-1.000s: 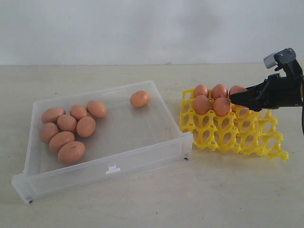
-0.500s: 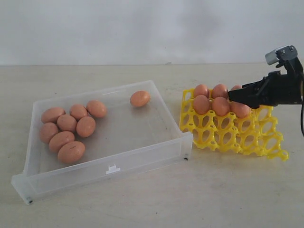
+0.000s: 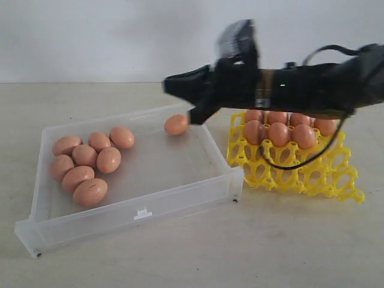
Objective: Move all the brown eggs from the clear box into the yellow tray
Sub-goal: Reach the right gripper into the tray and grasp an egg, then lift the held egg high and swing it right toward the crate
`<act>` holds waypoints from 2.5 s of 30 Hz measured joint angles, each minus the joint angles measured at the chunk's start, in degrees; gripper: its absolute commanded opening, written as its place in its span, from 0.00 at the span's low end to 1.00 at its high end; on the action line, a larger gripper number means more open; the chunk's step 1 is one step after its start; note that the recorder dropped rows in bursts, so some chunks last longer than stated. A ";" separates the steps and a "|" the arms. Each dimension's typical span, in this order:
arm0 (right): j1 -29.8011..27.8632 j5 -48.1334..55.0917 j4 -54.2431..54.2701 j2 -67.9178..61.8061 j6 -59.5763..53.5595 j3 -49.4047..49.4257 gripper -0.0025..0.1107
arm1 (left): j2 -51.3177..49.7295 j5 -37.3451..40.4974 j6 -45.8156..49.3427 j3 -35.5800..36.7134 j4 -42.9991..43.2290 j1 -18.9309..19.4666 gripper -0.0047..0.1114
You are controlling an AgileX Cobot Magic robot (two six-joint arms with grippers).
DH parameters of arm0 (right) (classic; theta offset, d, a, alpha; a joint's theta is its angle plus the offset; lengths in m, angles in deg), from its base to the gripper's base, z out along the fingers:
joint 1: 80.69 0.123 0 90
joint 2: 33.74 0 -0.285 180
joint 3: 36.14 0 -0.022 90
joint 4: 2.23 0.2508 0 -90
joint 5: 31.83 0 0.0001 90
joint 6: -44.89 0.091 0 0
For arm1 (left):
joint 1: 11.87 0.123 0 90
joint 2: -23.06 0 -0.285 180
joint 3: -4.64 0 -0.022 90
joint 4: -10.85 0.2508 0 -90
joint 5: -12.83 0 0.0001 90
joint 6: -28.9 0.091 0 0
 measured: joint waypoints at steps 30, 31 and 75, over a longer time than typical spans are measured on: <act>20.75 121.18 84.42 -31.53 -35.70 -73.59 0.54 | 0.00 0.00 0.00 0.00 0.00 0.00 0.00; 20.75 121.18 84.42 -31.77 -34.73 -73.65 0.54 | 0.00 0.00 0.00 0.00 0.00 0.00 0.00; 31.28 94.94 45.40 -21.29 -28.62 -73.74 0.02 | 0.00 0.00 0.00 0.00 0.00 0.00 0.00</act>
